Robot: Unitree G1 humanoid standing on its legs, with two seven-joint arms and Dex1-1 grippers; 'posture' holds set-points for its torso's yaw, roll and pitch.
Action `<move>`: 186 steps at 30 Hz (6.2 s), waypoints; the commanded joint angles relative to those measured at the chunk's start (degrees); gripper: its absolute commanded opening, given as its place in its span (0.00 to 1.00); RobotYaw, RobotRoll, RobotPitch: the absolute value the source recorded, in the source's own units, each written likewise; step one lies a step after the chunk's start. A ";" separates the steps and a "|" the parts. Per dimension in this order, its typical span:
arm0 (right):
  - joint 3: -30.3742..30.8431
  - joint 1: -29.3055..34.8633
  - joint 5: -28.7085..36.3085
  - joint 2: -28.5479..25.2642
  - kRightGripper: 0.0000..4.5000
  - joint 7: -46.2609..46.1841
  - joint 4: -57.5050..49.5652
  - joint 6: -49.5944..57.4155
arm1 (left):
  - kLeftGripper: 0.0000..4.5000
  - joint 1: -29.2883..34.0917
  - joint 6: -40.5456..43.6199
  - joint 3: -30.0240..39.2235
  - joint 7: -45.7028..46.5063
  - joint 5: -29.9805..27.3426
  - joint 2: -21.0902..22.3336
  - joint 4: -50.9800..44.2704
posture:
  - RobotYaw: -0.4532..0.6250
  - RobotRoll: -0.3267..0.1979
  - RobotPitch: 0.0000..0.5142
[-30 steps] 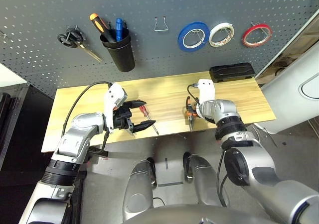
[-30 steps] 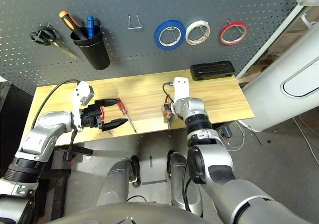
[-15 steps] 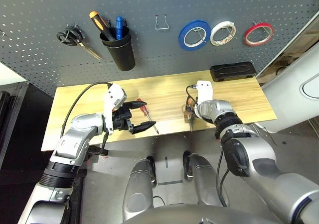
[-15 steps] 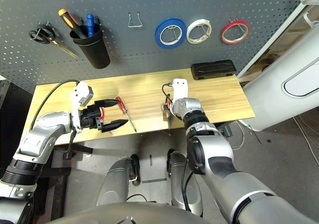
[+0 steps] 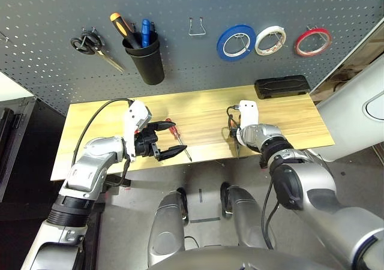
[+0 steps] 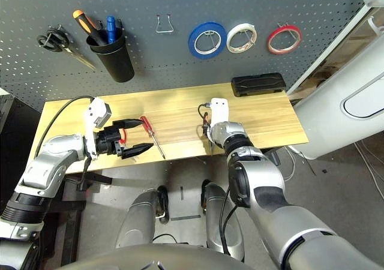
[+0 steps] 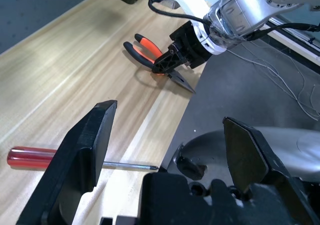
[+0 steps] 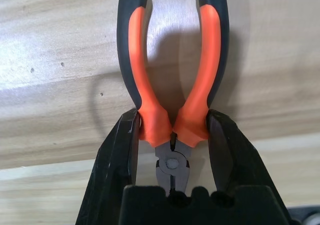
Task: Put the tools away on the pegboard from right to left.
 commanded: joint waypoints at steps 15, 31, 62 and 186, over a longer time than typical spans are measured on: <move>13.94 21.01 2.86 -16.79 0.46 30.20 -63.41 10.23 | 1.00 1.90 2.48 9.34 1.79 -9.76 0.74 -9.43 | 0.39 0.62 0.25; 9.66 14.33 8.83 -14.28 0.46 35.51 -63.02 -7.91 | 1.00 -3.14 11.81 20.97 7.10 -20.82 7.35 -16.11 | 0.44 0.62 0.23; 13.33 -13.84 -8.84 -3.04 0.46 20.72 -21.36 -58.92 | 1.00 -6.13 13.69 19.59 6.95 -20.91 10.05 -15.16 | 0.45 0.62 0.26; 7.89 -14.66 -1.04 4.76 0.46 28.02 -18.39 -56.74 | 1.00 -4.06 17.80 17.62 7.79 -24.37 11.33 -19.46 | 0.49 0.62 0.49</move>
